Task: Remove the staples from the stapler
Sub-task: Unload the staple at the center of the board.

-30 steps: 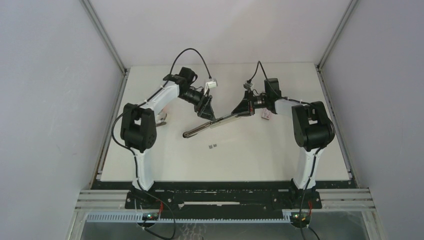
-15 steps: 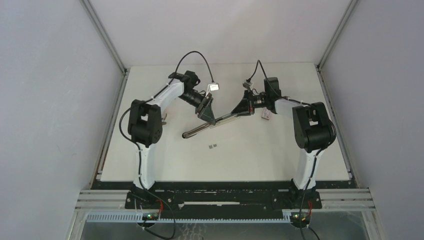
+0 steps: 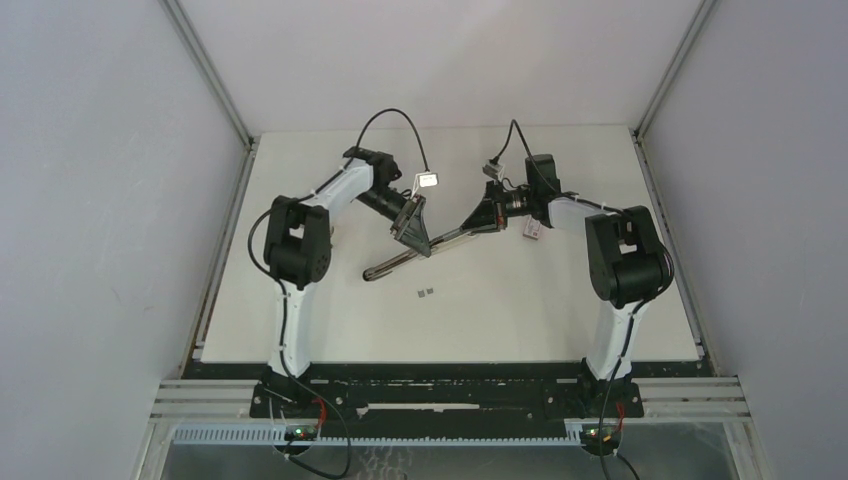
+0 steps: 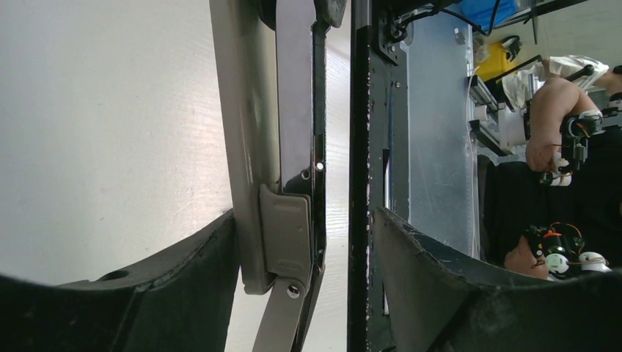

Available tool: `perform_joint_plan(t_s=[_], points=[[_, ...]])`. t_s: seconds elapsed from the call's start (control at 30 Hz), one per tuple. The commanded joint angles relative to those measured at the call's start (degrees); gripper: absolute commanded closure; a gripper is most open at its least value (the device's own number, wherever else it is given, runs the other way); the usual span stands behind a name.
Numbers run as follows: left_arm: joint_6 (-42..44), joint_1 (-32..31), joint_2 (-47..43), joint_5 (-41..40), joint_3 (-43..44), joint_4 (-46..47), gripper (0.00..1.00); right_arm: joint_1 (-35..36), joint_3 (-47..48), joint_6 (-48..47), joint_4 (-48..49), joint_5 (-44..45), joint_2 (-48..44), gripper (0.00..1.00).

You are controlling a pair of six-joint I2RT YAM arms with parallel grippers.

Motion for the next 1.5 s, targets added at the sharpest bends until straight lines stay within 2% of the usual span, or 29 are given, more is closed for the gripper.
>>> perform_joint_plan(t_s=[0.0,0.27,0.5,0.7,0.77,0.87,1.03,1.2,1.47], points=[[2.16,-0.35,0.20,4.15,1.42,-1.88,0.32,0.73,2.17,-1.25,1.21,-4.13,-4.87,0.98],[1.06,-0.47,1.97,5.50,1.29,-1.96,0.52,0.96,4.13,-5.65,-4.37,-3.78,-4.36,0.98],[0.08,-0.47,1.79,8.18,0.55,-1.98,0.59,0.83,4.58,-7.00,-5.86,-3.36,-3.83,0.98],[-0.85,-0.39,2.25,9.81,0.23,-1.96,0.81,0.78,5.77,-10.31,-9.78,-2.75,-3.23,0.95],[-1.17,-0.30,2.76,9.85,0.46,-1.96,0.90,0.69,6.18,-11.18,-10.98,-2.31,-2.97,0.91],[-2.27,0.10,3.35,10.27,0.85,-1.93,0.99,0.69,7.24,-14.49,-14.48,-1.63,-2.39,0.85],[-5.42,0.80,3.79,9.88,1.26,-0.50,1.00,0.32,8.49,-16.67,-18.04,-0.50,-1.27,0.76],[-9.18,1.27,3.73,8.56,1.26,2.50,1.00,-0.59,9.30,-16.67,-19.61,0.14,0.14,0.62],[-14.63,1.76,3.35,6.21,1.02,6.90,1.00,-1.99,10.46,-18.15,-22.63,2.40,1.28,0.57]])
